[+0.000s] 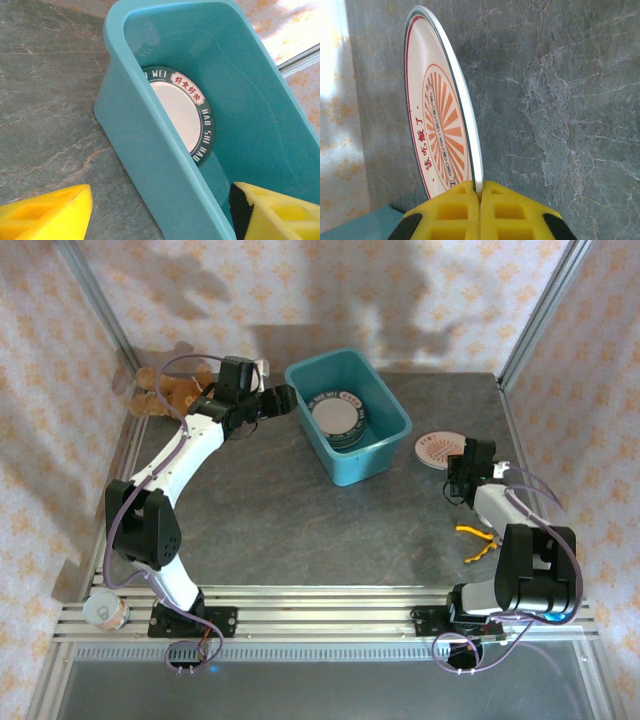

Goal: Place the plates into the plastic bin on the countertop

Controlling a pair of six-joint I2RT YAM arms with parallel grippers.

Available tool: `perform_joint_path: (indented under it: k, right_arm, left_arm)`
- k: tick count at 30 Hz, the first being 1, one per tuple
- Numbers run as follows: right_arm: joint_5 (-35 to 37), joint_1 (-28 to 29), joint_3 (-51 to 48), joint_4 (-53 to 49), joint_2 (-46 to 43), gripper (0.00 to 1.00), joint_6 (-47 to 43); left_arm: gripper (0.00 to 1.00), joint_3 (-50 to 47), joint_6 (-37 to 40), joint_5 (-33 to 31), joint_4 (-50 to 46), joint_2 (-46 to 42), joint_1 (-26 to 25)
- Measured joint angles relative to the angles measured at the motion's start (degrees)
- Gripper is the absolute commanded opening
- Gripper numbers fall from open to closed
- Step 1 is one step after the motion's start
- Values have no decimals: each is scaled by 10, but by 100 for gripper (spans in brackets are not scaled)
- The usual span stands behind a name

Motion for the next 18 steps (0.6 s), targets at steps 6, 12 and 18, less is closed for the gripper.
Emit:
perform_joint_path:
  k: [6, 12, 18]
  right_arm:
    - [3, 0, 0, -14, -41, 0, -19]
    - [15, 0, 39, -53, -76, 0, -48]
    - [29, 0, 98, -82, -103, 0, -79]
  left_arm:
    - [74, 0, 0, 0, 0, 0, 0]
    - [74, 0, 0, 0, 0, 0, 0]
    - [74, 0, 2, 0, 0, 0, 0]
